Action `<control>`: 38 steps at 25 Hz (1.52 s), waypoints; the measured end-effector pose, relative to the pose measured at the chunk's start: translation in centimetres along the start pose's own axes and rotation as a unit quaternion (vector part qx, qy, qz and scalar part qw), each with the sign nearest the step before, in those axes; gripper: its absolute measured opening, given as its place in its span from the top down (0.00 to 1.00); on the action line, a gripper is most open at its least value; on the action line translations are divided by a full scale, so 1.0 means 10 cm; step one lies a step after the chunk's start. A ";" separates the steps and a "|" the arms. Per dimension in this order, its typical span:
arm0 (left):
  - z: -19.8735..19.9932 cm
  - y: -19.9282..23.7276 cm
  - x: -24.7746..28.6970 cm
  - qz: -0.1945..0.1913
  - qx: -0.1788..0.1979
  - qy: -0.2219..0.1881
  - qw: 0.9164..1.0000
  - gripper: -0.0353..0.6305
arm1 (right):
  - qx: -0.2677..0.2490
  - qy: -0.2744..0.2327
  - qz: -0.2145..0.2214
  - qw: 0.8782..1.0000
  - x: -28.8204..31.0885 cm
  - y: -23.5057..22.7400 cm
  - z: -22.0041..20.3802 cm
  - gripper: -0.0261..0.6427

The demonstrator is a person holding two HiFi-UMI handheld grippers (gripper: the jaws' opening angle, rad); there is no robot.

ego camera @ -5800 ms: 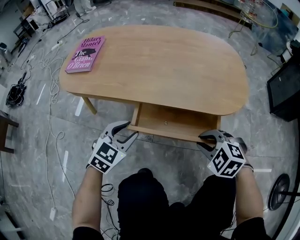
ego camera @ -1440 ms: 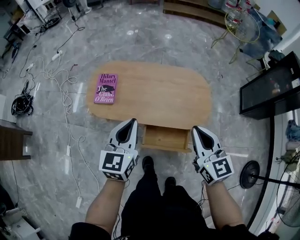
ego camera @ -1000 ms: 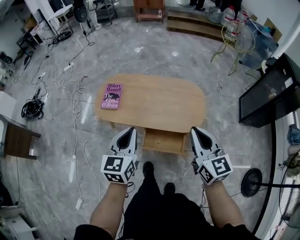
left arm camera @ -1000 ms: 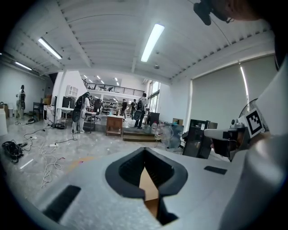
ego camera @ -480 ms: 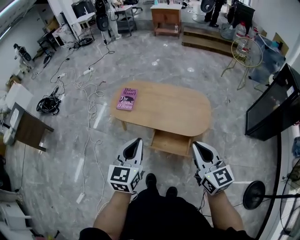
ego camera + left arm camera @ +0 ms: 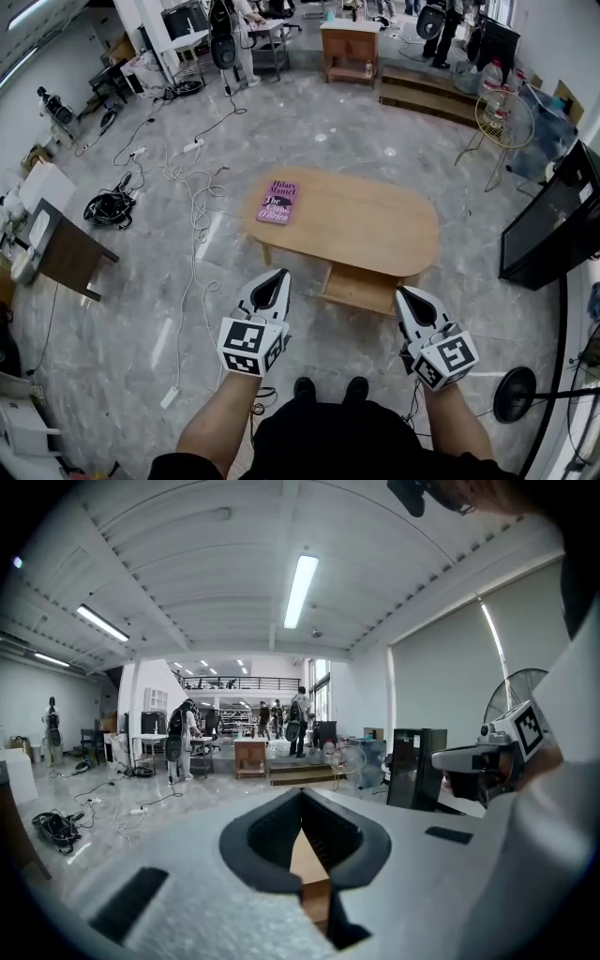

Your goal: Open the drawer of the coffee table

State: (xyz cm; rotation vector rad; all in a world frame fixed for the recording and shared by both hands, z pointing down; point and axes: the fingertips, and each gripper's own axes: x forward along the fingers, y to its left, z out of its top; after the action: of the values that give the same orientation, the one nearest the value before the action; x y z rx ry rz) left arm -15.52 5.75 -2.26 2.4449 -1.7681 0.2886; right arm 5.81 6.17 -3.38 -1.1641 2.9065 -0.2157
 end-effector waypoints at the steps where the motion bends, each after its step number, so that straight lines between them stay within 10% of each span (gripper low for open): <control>1: 0.02 0.07 -0.05 -0.006 0.002 -0.003 1.000 0.94 | -0.003 0.001 0.002 1.000 0.05 0.10 0.01 0.95; 13: 0.17 0.67 -0.58 -0.067 0.028 -0.026 0.997 0.94 | -0.007 -0.021 -0.034 0.999 0.52 0.81 0.44 0.96; 20: -0.04 0.64 -0.75 -0.019 -0.008 -0.039 0.999 0.94 | -0.009 -0.038 -0.041 0.998 0.47 0.69 0.68 0.96; 38: 0.11 0.16 -0.17 -0.054 -0.009 -0.028 0.998 0.94 | -0.034 -0.040 -0.068 0.996 -0.11 0.23 0.59 0.96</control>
State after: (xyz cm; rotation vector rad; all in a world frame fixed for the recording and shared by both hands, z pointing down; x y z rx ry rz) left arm -17.43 6.57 -3.77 2.5483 -1.6446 0.1947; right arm 5.30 7.82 -9.60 -1.3508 2.7893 -0.0684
